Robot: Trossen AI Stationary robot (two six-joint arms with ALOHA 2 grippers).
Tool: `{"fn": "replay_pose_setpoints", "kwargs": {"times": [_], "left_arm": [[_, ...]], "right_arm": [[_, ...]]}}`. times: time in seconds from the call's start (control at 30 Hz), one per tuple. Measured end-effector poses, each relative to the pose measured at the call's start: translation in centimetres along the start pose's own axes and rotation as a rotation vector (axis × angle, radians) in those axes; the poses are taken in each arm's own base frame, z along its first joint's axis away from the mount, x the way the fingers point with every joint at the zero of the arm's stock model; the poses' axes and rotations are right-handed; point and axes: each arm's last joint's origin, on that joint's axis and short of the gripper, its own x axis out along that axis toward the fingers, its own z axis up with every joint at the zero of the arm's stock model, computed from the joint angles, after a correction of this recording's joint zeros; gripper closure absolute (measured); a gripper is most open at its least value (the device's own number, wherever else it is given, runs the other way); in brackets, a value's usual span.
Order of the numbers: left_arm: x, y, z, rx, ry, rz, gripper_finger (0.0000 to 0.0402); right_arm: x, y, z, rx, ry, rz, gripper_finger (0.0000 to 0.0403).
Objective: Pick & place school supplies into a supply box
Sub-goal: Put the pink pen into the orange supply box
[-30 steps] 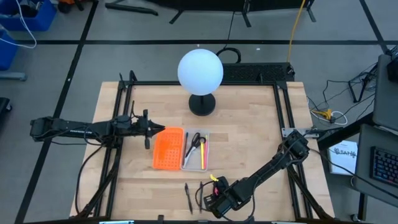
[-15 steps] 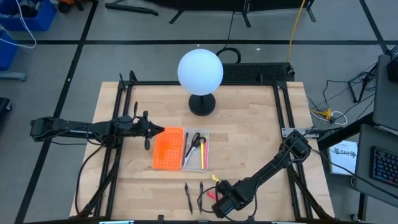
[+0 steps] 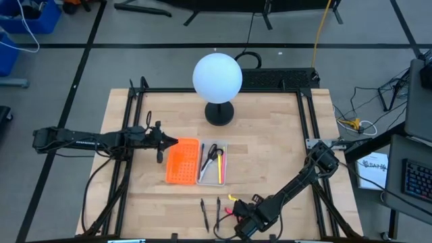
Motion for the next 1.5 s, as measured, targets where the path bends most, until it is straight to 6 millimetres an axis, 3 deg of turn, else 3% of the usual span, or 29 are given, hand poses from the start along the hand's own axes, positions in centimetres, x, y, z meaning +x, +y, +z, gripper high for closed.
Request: {"fn": "replay_pose_setpoints", "kwargs": {"times": [0.23,0.5,0.73,1.33,1.5], "left_arm": [[0.0,0.0,-0.1,0.004,0.009,0.002,0.0357],[0.0,0.0,-0.1,-0.028,0.011,0.001,0.0357],[0.0,0.0,-0.1,-0.027,0.011,0.0,0.0357],[0.0,-0.1,-0.6,-0.113,0.065,-0.021,0.0357],[0.0,-0.1,-0.6,-0.138,0.068,-0.02,0.0357]], "right_arm": [[0.1,0.0,0.1,-0.04,-0.034,-0.014,0.0285],[1.5,0.4,-0.4,-0.108,-0.012,-0.026,0.0315],[1.4,0.4,-0.1,-0.094,-0.004,-0.008,0.0384],[-6.8,0.5,1.2,0.139,-0.331,0.224,0.0384],[-9.5,0.1,3.0,0.181,-0.482,0.309,0.0384]]}}
